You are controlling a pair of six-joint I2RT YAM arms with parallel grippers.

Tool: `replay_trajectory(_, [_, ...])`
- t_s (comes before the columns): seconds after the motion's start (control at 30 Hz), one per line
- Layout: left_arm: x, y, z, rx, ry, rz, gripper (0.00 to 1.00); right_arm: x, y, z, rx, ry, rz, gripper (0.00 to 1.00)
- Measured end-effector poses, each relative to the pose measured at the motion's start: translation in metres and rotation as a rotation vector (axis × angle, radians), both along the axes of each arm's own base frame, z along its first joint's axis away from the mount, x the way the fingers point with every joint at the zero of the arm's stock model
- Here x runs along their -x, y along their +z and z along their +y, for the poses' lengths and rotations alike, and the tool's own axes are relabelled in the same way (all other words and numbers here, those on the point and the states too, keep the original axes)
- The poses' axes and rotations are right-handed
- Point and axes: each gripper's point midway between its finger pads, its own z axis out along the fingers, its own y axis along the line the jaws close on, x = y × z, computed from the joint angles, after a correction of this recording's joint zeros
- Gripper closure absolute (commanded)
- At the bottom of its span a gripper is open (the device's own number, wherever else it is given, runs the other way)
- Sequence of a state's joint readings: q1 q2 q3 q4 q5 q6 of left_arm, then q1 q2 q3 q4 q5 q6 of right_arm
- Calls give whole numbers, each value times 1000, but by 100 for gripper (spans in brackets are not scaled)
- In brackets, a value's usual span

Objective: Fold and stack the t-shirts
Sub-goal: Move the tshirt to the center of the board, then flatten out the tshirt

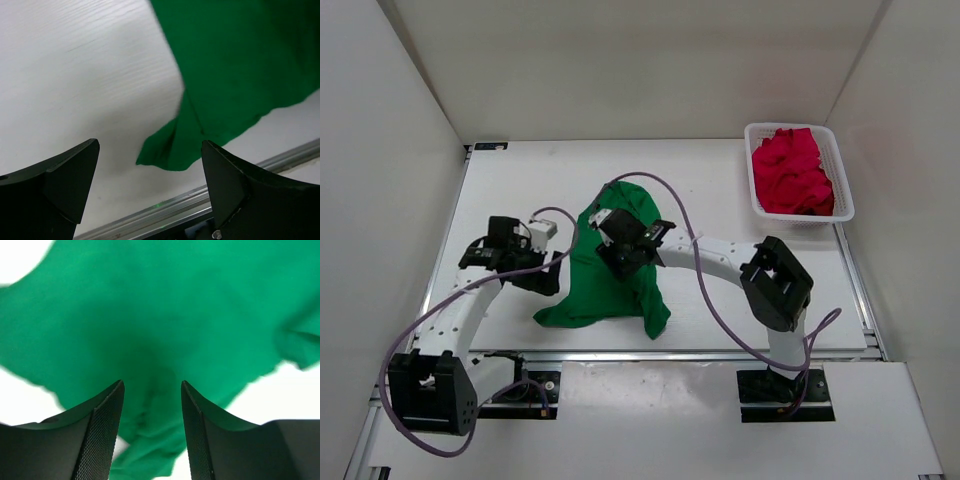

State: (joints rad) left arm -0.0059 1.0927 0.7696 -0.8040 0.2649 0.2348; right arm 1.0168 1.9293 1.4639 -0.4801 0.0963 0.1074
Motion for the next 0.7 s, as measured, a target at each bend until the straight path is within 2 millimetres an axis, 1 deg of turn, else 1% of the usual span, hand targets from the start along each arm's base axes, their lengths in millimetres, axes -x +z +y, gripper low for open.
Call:
replay_trajectory(0.1, [3,-4,-27,-19,-142,2,6,-27,6,-20,5,-130,-22,47])
replay_trajectory(0.2, [5,-13,-40,-48,-214,21,5,-57,17,-46,-19,-271,-19,49])
replay_trajectory(0.27, [5,-19,-44,-66,-244,34,6,-83,25,-66,-50,-382,-11,43])
replay_trajectory(0.3, [5,-21,-46,-74,-262,37,5,-100,28,-79,-70,-442,-8,37])
replay_trajectory(0.37, [6,-24,-50,-92,-295,38,3,-123,32,-101,-96,-532,2,26])
replay_trajectory(0.43, [9,-28,-55,-114,-342,43,3,-146,34,-123,-123,-607,14,22])
replay_trajectory(0.47, [10,-30,-57,-128,-366,46,4,-156,35,-131,-134,-634,16,21])
replay_trajectory(0.53, [14,-36,-61,-163,-416,59,3,-171,34,-134,-147,-650,23,21])
replay_trajectory(0.6, [15,-43,-63,-197,-452,74,5,-179,28,-124,-170,-628,41,20])
replay_trajectory(0.63, [15,-47,-64,-215,-467,84,8,-178,24,-117,-178,-609,61,21])
replay_trajectory(0.7, [16,-55,-63,-244,-479,109,13,-170,14,-106,-184,-574,105,20])
